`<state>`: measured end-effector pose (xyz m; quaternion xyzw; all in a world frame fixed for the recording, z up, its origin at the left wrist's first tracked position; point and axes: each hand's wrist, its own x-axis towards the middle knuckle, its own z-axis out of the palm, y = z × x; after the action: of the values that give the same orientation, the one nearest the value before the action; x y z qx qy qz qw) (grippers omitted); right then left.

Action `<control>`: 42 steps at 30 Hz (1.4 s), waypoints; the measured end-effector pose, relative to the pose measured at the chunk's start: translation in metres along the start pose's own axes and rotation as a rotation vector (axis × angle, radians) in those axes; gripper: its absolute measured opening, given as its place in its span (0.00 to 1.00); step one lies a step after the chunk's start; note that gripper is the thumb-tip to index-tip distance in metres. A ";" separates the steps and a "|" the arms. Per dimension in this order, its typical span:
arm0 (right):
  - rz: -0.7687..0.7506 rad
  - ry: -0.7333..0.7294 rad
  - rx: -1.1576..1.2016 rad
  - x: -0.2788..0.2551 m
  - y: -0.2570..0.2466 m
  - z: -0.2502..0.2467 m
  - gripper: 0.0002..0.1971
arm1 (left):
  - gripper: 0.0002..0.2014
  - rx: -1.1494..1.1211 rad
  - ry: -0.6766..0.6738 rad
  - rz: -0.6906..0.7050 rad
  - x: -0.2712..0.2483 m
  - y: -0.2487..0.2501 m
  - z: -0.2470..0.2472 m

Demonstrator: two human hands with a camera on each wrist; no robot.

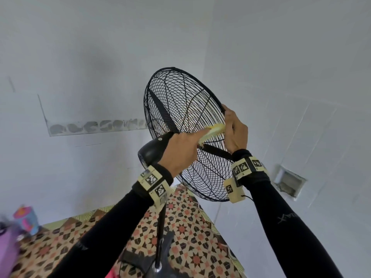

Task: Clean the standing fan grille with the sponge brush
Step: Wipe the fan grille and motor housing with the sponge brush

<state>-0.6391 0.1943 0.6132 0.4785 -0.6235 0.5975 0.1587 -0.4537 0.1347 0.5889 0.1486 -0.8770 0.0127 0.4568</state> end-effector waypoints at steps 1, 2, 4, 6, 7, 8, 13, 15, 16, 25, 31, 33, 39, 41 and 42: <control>0.006 -0.002 0.007 0.000 -0.002 0.000 0.32 | 0.31 -0.037 0.029 -0.064 0.007 -0.003 -0.007; 0.014 -0.005 0.009 -0.001 -0.003 0.000 0.31 | 0.31 -0.080 0.090 -0.144 0.014 -0.007 -0.014; 0.008 -0.016 0.016 -0.002 -0.003 0.001 0.32 | 0.29 -0.145 0.231 -0.263 0.026 -0.013 -0.025; -0.019 -0.035 0.011 -0.004 0.000 0.002 0.33 | 0.28 -0.160 0.284 -0.273 0.031 -0.014 -0.025; -0.027 -0.055 0.001 -0.006 0.001 0.002 0.33 | 0.28 -0.156 0.285 -0.253 0.030 -0.011 -0.023; -0.033 -0.080 -0.016 -0.007 0.001 0.002 0.31 | 0.29 -0.149 0.287 -0.232 0.027 -0.008 -0.020; -0.014 -0.135 -0.092 -0.011 0.002 0.003 0.29 | 0.26 -0.512 0.505 -0.417 0.018 0.001 -0.010; -0.010 -0.116 -0.087 -0.009 -0.001 0.004 0.28 | 0.16 -0.640 0.556 -0.433 0.012 0.005 -0.007; -0.009 -0.113 -0.091 -0.008 -0.002 0.004 0.27 | 0.13 -0.668 0.544 -0.392 0.008 0.005 -0.003; -0.004 -0.084 -0.027 -0.008 -0.003 0.000 0.21 | 0.12 -0.650 0.366 -0.251 0.026 -0.014 -0.005; -0.011 -0.066 -0.005 -0.008 -0.006 0.001 0.25 | 0.24 -0.640 0.238 -0.295 0.034 -0.022 -0.013; 0.012 -0.071 0.057 -0.007 -0.007 -0.001 0.30 | 0.24 -0.679 0.044 -0.213 0.008 -0.009 -0.002; 0.283 -0.080 0.387 0.000 -0.007 -0.013 0.35 | 0.16 -0.692 0.139 -0.198 0.013 -0.015 -0.006; 0.304 -0.079 0.407 -0.002 -0.008 -0.013 0.35 | 0.21 -0.649 0.315 -0.291 0.034 -0.029 -0.012; 0.299 -0.081 0.390 -0.003 -0.008 -0.011 0.34 | 0.22 -0.632 0.334 -0.299 0.039 -0.031 -0.013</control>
<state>-0.6354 0.2073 0.6184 0.4260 -0.5662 0.7038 -0.0516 -0.4557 0.0972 0.6248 0.1226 -0.7199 -0.3010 0.6133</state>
